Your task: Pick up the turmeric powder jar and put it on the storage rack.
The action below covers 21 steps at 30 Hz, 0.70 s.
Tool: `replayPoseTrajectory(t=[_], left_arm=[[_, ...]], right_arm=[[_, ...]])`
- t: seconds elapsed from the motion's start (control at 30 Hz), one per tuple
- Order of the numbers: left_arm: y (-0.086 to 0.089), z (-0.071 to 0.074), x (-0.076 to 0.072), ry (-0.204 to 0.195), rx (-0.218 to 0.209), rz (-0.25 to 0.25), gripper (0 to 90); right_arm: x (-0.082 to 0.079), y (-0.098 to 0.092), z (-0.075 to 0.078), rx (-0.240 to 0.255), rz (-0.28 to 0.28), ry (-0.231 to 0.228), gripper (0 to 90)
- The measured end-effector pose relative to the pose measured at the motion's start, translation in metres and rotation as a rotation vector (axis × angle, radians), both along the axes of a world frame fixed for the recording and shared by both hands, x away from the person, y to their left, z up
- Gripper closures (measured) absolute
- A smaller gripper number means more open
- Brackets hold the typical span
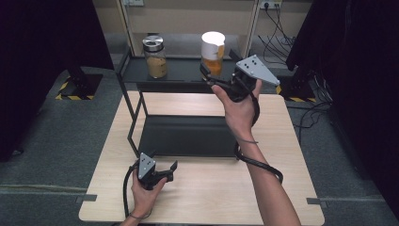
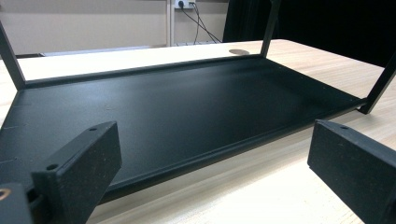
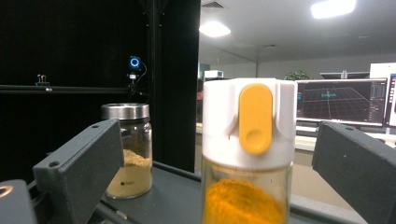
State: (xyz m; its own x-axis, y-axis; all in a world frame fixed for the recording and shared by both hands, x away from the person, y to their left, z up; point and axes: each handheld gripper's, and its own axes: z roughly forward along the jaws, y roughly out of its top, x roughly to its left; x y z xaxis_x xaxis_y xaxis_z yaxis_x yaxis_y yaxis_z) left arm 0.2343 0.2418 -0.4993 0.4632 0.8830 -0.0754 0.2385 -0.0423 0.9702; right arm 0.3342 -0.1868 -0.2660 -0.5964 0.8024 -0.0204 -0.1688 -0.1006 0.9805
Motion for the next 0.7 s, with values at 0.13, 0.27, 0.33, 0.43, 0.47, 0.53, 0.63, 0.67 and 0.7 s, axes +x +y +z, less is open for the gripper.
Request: replayPoseTrajectory(t=[0.13,0.27,0.33,0.43,0.47,0.53,0.63,0.67,0.7], left_arm=[[0.000,0.000,0.000,0.000,-0.002,0.000,2.2],[0.000,0.000,0.000,0.002,-0.001,0.001,2.2],[0.000,0.000,0.000,0.000,-0.003,0.002,2.2],[0.000,0.000,0.000,0.001,0.000,0.000,2.2],[0.000,0.000,0.000,0.001,-0.001,0.001,2.2],[0.000,0.000,0.000,0.001,-0.001,0.001,2.2],[0.000,0.000,0.000,0.002,0.003,0.001,2.2],[0.000,0.000,0.000,0.001,0.002,0.002,2.2],[0.000,0.000,0.000,0.001,0.002,0.002,2.2]], right_arm=[[-0.004,-0.003,-0.005,0.006,0.001,0.000,2.4],[-0.008,-0.009,-0.012,0.017,0.008,0.005,2.2],[-0.010,-0.010,-0.015,0.017,0.005,0.005,2.1],[-0.012,-0.012,-0.019,0.009,0.007,0.008,2.1],[-0.013,-0.013,-0.021,0.009,0.006,0.006,2.1],[-0.015,-0.014,-0.022,0.010,0.006,0.005,2.1],[-0.019,-0.017,-0.027,0.000,0.009,0.002,2.1],[-0.021,-0.018,-0.028,-0.001,0.009,0.001,2.1],[-0.022,-0.019,-0.029,-0.004,0.011,0.000,2.1]])
